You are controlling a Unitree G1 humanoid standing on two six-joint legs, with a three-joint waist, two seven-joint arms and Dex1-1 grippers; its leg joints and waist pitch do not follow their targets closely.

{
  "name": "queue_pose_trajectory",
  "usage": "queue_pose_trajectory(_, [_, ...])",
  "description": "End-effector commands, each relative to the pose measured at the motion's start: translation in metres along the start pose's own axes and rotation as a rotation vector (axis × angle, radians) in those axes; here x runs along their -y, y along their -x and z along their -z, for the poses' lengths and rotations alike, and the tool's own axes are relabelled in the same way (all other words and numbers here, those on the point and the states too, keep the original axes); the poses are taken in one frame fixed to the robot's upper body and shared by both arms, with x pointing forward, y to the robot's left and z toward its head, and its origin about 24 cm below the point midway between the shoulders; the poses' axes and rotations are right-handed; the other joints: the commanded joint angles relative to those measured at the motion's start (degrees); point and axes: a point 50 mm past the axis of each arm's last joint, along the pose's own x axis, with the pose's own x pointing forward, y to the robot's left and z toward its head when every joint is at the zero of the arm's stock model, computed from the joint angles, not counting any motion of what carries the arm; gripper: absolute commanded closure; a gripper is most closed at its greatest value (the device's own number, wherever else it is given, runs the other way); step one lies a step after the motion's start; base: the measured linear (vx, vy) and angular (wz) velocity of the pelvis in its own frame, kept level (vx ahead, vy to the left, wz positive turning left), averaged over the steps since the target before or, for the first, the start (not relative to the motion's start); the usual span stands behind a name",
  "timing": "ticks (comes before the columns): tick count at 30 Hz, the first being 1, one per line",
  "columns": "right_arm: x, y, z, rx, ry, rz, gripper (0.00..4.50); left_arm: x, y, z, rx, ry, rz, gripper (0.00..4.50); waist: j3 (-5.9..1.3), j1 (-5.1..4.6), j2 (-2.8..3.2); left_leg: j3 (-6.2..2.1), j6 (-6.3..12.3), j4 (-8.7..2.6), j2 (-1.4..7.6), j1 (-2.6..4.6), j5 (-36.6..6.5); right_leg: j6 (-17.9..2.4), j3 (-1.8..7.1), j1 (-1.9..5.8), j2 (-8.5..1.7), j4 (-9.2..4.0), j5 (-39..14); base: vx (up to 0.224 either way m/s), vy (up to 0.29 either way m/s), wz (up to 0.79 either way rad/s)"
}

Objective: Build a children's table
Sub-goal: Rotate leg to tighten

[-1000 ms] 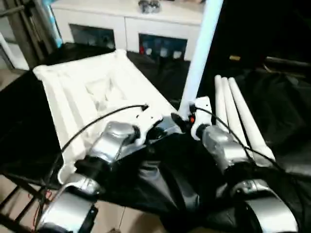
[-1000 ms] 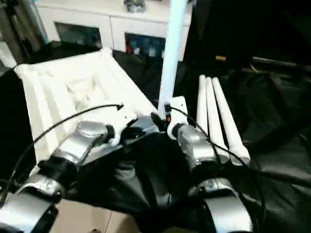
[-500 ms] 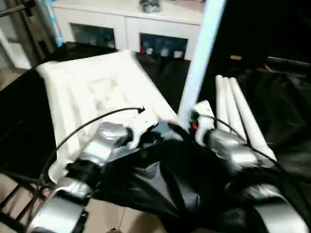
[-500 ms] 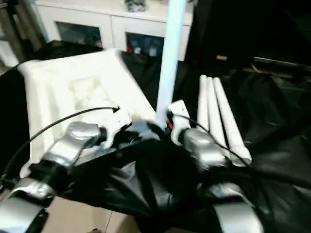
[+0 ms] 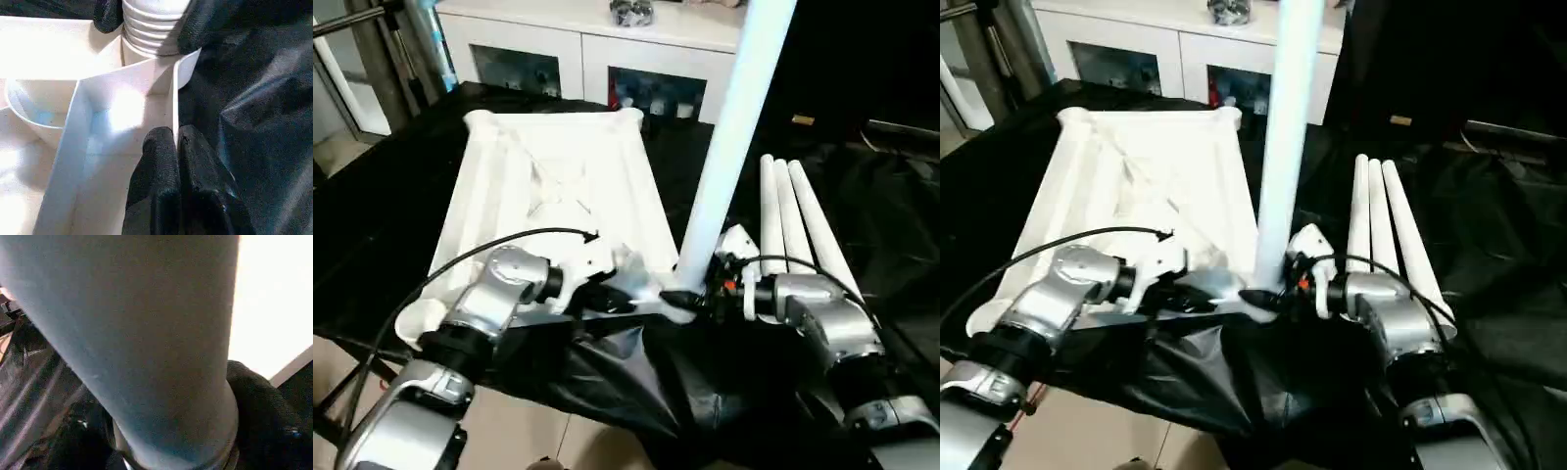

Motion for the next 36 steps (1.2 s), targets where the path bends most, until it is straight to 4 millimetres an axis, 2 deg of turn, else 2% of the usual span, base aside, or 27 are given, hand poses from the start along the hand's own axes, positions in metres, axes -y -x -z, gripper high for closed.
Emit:
queue_pose_trajectory(1, [-0.016,-0.018,0.0,-0.012,0.002,-0.122,1.69,0.001,-0.008,-0.014,0.064,-0.045,0.021,4.5,-3.41,-0.02,-0.05,-0.69,3.39,-3.7,3.36,0.37,-7.96,-12.26,3.18,3.17,-5.35,-4.19,-9.79,0.0,0.0,0.0])
queue_pose_trajectory(4, [-0.018,-0.02,0.001,-0.015,-0.005,-0.123,1.71,0.001,-0.008,-0.013,0.062,-0.041,0.012,4.5,-3.46,0.03,-0.13,-0.68,3.45,-3.65,3.28,0.24,-7.37,-12.02,3.2,3.3,-5.39,-4.14,-9.41,0.0,0.0,0.0])
queue_pose_trajectory(6, [-0.012,-0.027,0.007,-0.019,-0.029,-0.009,1.72,-0.003,-0.012,-0.014,0.059,-0.017,-0.054,4.5,-3.36,-0.21,-0.08,-0.69,3.11,-3.73,3.22,0.23,-7.39,-11.94,3.22,3.08,-5.39,-4.21,-9.76,0.0,0.0,0.0])
queue_pose_trajectory(7, [-0.007,-0.03,0.009,-0.023,-0.042,0.081,1.73,-0.006,-0.015,-0.016,0.067,-0.007,-0.094,4.5,-3.29,-0.29,-0.26,-0.75,2.8,-3.8,3.19,0.28,-7.99,-11.8,3.2,3.09,-5.45,-4.34,-10.83,0.0,0.0,0.0])
queue_pose_trajectory(8, [0.001,-0.034,0.012,-0.027,-0.061,0.196,1.73,-0.009,-0.018,-0.019,0.077,0.01,-0.141,4.5,-2.99,-0.81,-0.2,-0.87,1.22,-4.03,3.02,0.34,-10.13,-11.08,3.13,2.94,-5.56,-4.83,-15.96,0.0,0.0,0.0])
queue_pose_trajectory(11, [0.014,-0.042,0.015,-0.006,-0.152,0.411,1.74,-0.014,-0.027,-0.027,0.086,0.035,-0.217,4.5,-2.85,-1.57,-0.05,-1.22,-0.44,-4.26,3.08,0.69,-13.23,-9.55,3.13,2.76,-5.65,-5.34,-22.31,0.0,0.0,0.0])
queue_pose_trajectory(13, [0.016,-0.049,0.014,0.018,-0.197,0.485,1.74,-0.016,-0.034,-0.031,0.088,0.06,-0.261,4.5,-3.02,-1.92,-0.12,-1.12,-0.17,-4.17,3.03,0.76,-12.95,-9.41,3.33,2.69,-5.52,-5.36,-20.97,0.0,0.0,0.0])
queue_pose_trajectory(17, [0.017,-0.063,0.009,0.027,-0.24,0.595,1.75,-0.018,-0.049,-0.04,0.089,0.092,-0.325,4.5,-3.12,-1.89,-0.14,-0.93,0.64,-4.1,2.92,0.61,-11.19,-10.09,3.39,2.78,-5.4,-5.17,-17.39,0.0,0.0,0.0])
queue_pose_trajectory(20, [0.013,-0.074,0.004,0.037,-0.198,0.582,1.75,-0.017,-0.056,-0.045,0.095,0.089,-0.342,4.5,-3.36,-1.82,-0.12,-0.81,1.29,-3.9,2.88,0.47,-9.41,-10.85,3.38,2.98,-5.35,-4.8,-13.24,0.0,0.0,0.0])
queue_pose_trajectory(22, [0.01,-0.078,0.001,0.057,-0.199,0.553,1.05,-0.016,-0.058,-0.047,0.096,0.084,-0.34,4.5,-3.37,-1.75,-0.22,-0.75,2.29,-3.85,2.85,0.32,-8.68,-11.6,3.38,3.17,-5.39,-4.55,-11.04,0.0,0.0,0.0])
queue_pose_trajectory(25, [0.01,-0.076,0.0,0.061,-0.186,0.517,0.99,-0.014,-0.056,-0.045,0.097,0.073,-0.312,4.5,-3.23,-1.72,-0.19,-0.79,2.76,-3.96,2.9,0.3,-9.19,-11.51,3.32,3.19,-5.41,-4.72,-12.03,0.0,0.0,0.0])
queue_pose_trajectory(26, [0.01,-0.075,0.0,0.059,-0.165,0.482,0.61,-0.012,-0.055,-0.043,0.095,0.064,-0.288,4.5,-3.22,-1.69,-0.14,-0.83,2.74,-3.99,2.95,0.35,-9.63,-11.29,3.31,3.18,-5.42,-4.76,-13.12,0.0,0.0,0.0])
queue_pose_trajectory(30, [0.007,-0.068,-0.002,0.067,-0.108,0.372,0.61,-0.009,-0.05,-0.04,0.099,0.047,-0.237,4.5,-3.32,-1.66,-0.05,-0.86,3.4,-3.94,3.09,0.3,-9.02,-11.73,3.32,3.28,-5.41,-4.55,-11.06,0.0,0.0,0.0])
queue_pose_trajectory(33, [0.004,-0.051,-0.006,0.091,-0.028,0.219,0.61,-0.004,-0.042,-0.033,0.099,0.029,-0.15,4.5,-3.44,-1.45,-0.12,-0.8,4.61,-3.75,3.0,0.14,-7.96,-12.23,3.3,3.6,-5.38,-4.43,-8.42,0.0,0.0,0.0])
queue_pose_trajectory(36, [0.003,-0.042,-0.007,0.086,-0.005,0.15,0.61,-0.002,-0.037,-0.03,0.103,0.02,-0.098,4.5,-3.41,-1.52,-0.03,-0.8,5.13,-3.79,3.07,0.2,-7.84,-12.9,3.24,3.45,-5.33,-4.35,-7.99,0.0,0.0,0.0])
